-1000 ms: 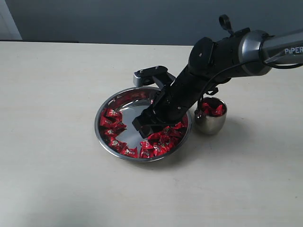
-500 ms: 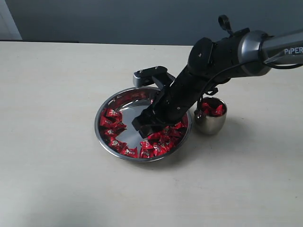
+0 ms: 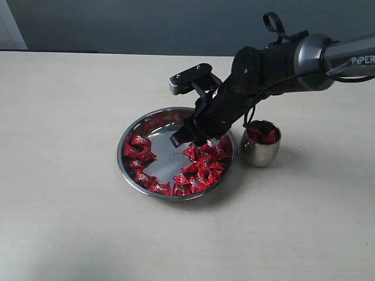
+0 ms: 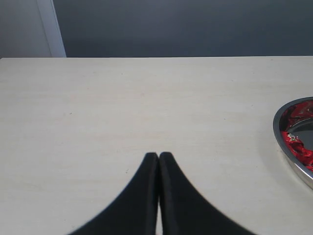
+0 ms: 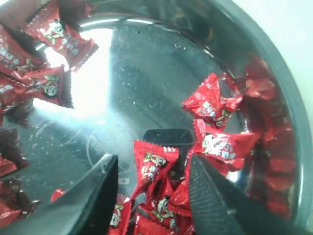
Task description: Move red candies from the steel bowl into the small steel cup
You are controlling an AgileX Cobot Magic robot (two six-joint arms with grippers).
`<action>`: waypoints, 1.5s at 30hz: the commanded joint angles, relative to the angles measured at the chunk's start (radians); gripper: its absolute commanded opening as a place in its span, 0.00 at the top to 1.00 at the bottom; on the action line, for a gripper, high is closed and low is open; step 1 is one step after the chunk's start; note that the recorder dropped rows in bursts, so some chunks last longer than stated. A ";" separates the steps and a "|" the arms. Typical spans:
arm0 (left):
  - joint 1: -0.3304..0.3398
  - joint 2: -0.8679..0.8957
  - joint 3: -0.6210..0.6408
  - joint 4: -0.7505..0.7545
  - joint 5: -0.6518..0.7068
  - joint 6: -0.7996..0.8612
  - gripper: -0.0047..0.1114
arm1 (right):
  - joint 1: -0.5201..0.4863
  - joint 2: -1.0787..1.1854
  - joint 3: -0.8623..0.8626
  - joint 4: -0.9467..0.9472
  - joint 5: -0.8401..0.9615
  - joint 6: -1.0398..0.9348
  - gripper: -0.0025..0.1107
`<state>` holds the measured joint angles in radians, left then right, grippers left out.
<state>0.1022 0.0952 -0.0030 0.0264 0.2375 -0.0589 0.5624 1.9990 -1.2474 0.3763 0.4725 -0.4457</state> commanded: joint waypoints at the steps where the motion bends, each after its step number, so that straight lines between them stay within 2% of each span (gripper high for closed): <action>1: -0.005 -0.007 0.003 0.002 -0.004 -0.002 0.96 | -0.004 0.033 -0.005 -0.006 -0.008 0.002 0.58; 13: -0.005 -0.007 0.003 0.002 -0.004 -0.002 0.96 | -0.004 0.069 -0.005 -0.006 -0.015 0.002 0.59; 17: -0.005 -0.007 0.003 0.002 -0.004 -0.002 0.96 | -0.004 0.069 -0.005 -0.004 -0.017 0.002 0.74; 19: -0.005 -0.007 0.003 0.002 -0.004 -0.002 0.96 | -0.004 0.069 -0.005 -0.002 -0.029 0.002 0.78; 25: -0.005 -0.007 0.003 0.002 -0.004 -0.002 0.96 | -0.004 0.055 -0.005 0.024 -0.075 0.002 0.78; 45: -0.005 -0.007 0.003 0.002 -0.004 -0.002 0.96 | -0.003 0.054 -0.005 0.075 -0.052 0.002 0.78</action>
<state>0.1022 0.0952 -0.0030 0.0264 0.2375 -0.0589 0.5624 2.0677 -1.2474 0.4466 0.4222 -0.4457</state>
